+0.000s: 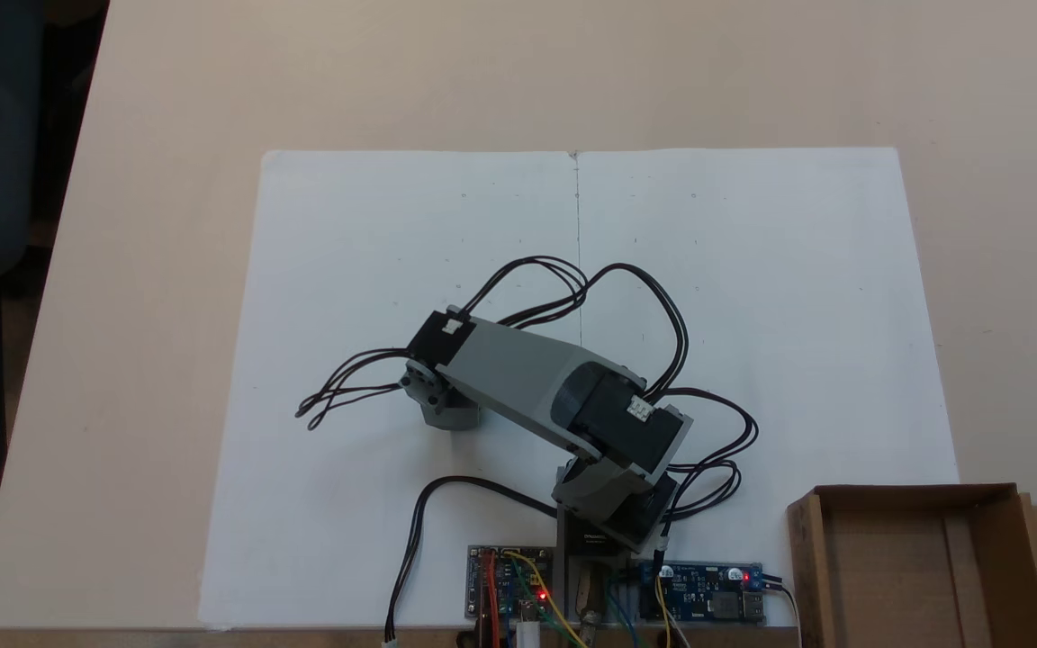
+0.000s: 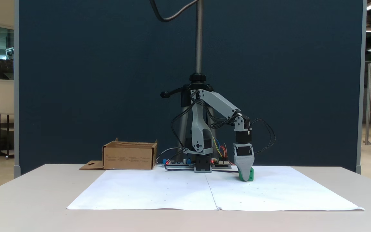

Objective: Grasp a green dice and put it in the bin.

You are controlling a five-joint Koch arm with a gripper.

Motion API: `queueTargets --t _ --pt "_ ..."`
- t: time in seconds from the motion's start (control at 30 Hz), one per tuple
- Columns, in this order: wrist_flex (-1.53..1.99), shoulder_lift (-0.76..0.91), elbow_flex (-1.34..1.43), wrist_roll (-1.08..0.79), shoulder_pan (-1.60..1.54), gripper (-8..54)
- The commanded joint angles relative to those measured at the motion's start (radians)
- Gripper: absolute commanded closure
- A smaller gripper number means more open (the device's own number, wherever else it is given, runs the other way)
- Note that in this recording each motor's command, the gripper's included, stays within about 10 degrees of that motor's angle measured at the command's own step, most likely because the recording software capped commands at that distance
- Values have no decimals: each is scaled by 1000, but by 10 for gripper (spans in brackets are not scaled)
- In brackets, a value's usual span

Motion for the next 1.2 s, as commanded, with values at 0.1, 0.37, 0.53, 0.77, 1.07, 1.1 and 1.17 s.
queueTargets --t 0.1,0.37,0.53,0.77,1.07,1.1,1.17 --pt "-29 8 3 77 -15 139" --pt "-41 8 3 77 -15 223" --pt "-48 8 2 80 -15 286" --pt "-69 26 3 77 6 331" --pt "-110 235 2 -101 419 331" --pt "-126 256 0 -137 476 331" --pt "-141 291 -15 -210 603 331"
